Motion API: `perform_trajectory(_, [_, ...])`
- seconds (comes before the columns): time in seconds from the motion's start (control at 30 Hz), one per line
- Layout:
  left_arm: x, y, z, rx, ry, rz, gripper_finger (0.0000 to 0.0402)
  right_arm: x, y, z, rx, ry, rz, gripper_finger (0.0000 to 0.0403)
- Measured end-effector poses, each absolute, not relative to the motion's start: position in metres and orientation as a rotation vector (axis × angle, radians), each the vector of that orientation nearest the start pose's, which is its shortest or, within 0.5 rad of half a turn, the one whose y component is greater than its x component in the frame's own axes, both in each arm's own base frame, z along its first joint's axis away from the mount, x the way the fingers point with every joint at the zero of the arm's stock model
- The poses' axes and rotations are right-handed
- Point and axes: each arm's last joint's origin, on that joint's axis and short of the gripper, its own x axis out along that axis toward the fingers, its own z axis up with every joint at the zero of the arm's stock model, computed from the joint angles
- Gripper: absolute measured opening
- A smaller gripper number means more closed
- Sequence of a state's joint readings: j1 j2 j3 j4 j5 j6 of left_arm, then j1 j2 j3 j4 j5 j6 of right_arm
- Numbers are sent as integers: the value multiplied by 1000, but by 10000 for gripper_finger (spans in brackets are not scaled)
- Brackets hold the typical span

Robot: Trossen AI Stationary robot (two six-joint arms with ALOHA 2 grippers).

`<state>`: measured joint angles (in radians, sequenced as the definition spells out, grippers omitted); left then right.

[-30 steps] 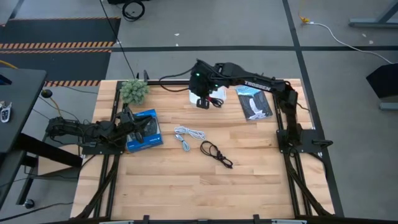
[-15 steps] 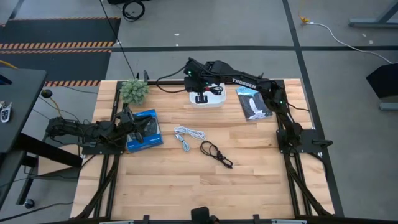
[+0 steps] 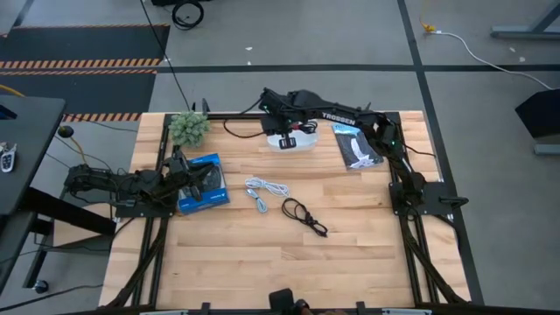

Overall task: Pick and place USB-C Cables
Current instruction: Put the right black USB cable into the white bin

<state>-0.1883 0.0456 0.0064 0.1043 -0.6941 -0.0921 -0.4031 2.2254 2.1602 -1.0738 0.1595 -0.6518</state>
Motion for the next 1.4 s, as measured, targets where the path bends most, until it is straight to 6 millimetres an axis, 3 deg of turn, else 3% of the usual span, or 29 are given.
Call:
perform_trajectory(0.5, [95,1,172,-119,-83,503,43,431,-182,234,-405,1290,-49,35])
perform_trajectory(0.8, [95,1,172,-118,-83,503,43,439,-164,232,-442,1275,-8,35])
perform_trajectory(1.4, [95,1,172,-119,-83,503,43,432,-186,229,-382,1253,-28,36])
